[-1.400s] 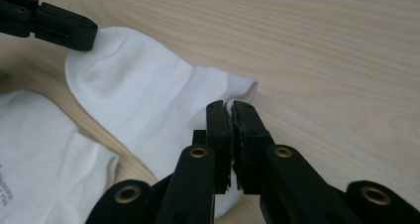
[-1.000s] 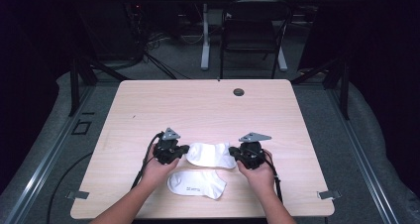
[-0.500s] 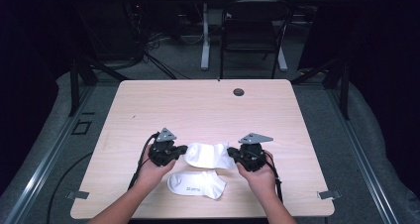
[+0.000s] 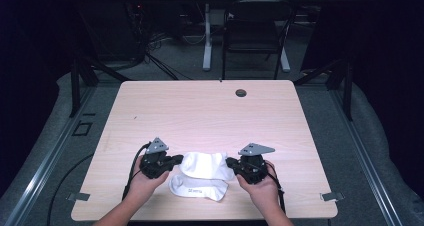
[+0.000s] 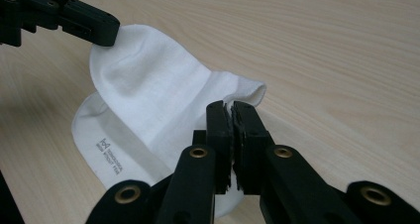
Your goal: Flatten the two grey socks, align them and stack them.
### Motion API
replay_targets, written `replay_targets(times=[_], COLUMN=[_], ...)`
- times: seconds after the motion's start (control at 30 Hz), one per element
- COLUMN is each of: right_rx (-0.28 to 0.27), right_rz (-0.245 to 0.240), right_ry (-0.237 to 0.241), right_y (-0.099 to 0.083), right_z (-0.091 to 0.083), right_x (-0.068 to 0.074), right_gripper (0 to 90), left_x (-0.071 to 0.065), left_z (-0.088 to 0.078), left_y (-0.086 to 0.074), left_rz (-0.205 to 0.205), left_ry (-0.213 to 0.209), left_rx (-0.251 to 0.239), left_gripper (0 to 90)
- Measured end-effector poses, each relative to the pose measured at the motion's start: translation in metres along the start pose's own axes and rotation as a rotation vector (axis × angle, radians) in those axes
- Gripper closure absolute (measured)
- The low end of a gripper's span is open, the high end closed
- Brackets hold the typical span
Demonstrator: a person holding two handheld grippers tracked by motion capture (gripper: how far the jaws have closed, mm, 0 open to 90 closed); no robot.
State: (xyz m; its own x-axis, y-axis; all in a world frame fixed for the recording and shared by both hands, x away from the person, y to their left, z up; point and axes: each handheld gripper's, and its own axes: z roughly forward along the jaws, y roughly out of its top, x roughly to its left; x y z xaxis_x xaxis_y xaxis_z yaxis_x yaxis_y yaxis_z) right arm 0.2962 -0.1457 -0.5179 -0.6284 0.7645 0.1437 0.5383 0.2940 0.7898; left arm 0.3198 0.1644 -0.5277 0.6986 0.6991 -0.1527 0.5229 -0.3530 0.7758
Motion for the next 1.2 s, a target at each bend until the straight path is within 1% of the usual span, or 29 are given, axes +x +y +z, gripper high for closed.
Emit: replay_targets(times=[0.1,0.23,0.27,0.33,0.5,0.57,0.6,0.63,0.73,0.77,0.8,0.87,0.97,1.03,1.07,1.1,1.2], right_rx=[0.001,-0.002,0.012,0.008,-0.001,-0.001,0.005,0.0,0.002,0.007,0.001,0.004,0.007,0.015,0.009,0.021,0.017], right_rz=[-0.001,-0.004,-0.011,-0.012,-0.006,-0.013,-0.022,-0.018,-0.016,-0.02,-0.016,-0.025,-0.017,-0.022,-0.014,-0.025,-0.027], right_ry=[0.011,0.023,0.024,0.026,0.039,0.038,0.037,0.037,0.043,0.042,0.044,0.039,0.048,0.047,0.049,0.047,0.047], right_y=[-0.002,-0.005,-0.006,-0.007,-0.011,-0.013,-0.013,-0.014,-0.017,-0.018,-0.019,-0.02,-0.021,-0.022,-0.023,-0.023,-0.024], right_z=[-0.001,-0.002,-0.004,-0.004,-0.009,-0.009,-0.01,-0.009,-0.008,-0.008,-0.007,-0.006,-0.006,-0.005,-0.004,-0.004,-0.003], right_x=[0.004,0.01,0.012,0.015,0.02,0.023,0.024,0.025,0.027,0.027,0.028,0.028,0.029,0.029,0.03,0.03,0.03], right_gripper=[86.6,86.7,86.7,86.7,86.6,86.6,86.6,86.6,86.6,86.6,86.6,86.7,86.7,86.7,86.6,86.6,86.7], left_x=[-0.001,-0.001,-0.001,-0.001,-0.005,-0.006,-0.007,-0.008,-0.009,-0.009,-0.009,-0.009,-0.009,-0.009,-0.009,-0.01,-0.01], left_z=[-0.004,-0.009,-0.01,-0.012,-0.019,-0.022,-0.022,-0.023,-0.024,-0.024,-0.024,-0.026,-0.026,-0.026,-0.026,-0.026,-0.027], left_y=[-0.006,-0.012,-0.013,-0.015,-0.02,-0.022,-0.024,-0.025,-0.029,-0.03,-0.031,-0.031,-0.032,-0.033,-0.034,-0.034,-0.035], left_rz=[-0.006,-0.016,-0.017,-0.024,-0.013,-0.024,-0.026,-0.018,-0.014,-0.012,-0.022,-0.016,-0.025,-0.028,-0.026,-0.03,-0.027], left_ry=[-0.005,-0.008,-0.004,-0.008,-0.012,-0.019,-0.023,-0.021,-0.022,-0.019,-0.023,-0.021,-0.03,-0.03,-0.031,-0.032,-0.031], left_rx=[-0.007,-0.004,-0.006,-0.006,-0.006,-0.009,-0.01,-0.01,-0.002,-0.006,-0.007,-0.004,-0.01,-0.014,-0.012,-0.012,-0.005], left_gripper=[89.6,89.6,89.6,89.6,89.6,89.6,89.6,89.6,89.7,89.7,89.6,89.6,89.6,89.7,89.6,89.6,89.7])
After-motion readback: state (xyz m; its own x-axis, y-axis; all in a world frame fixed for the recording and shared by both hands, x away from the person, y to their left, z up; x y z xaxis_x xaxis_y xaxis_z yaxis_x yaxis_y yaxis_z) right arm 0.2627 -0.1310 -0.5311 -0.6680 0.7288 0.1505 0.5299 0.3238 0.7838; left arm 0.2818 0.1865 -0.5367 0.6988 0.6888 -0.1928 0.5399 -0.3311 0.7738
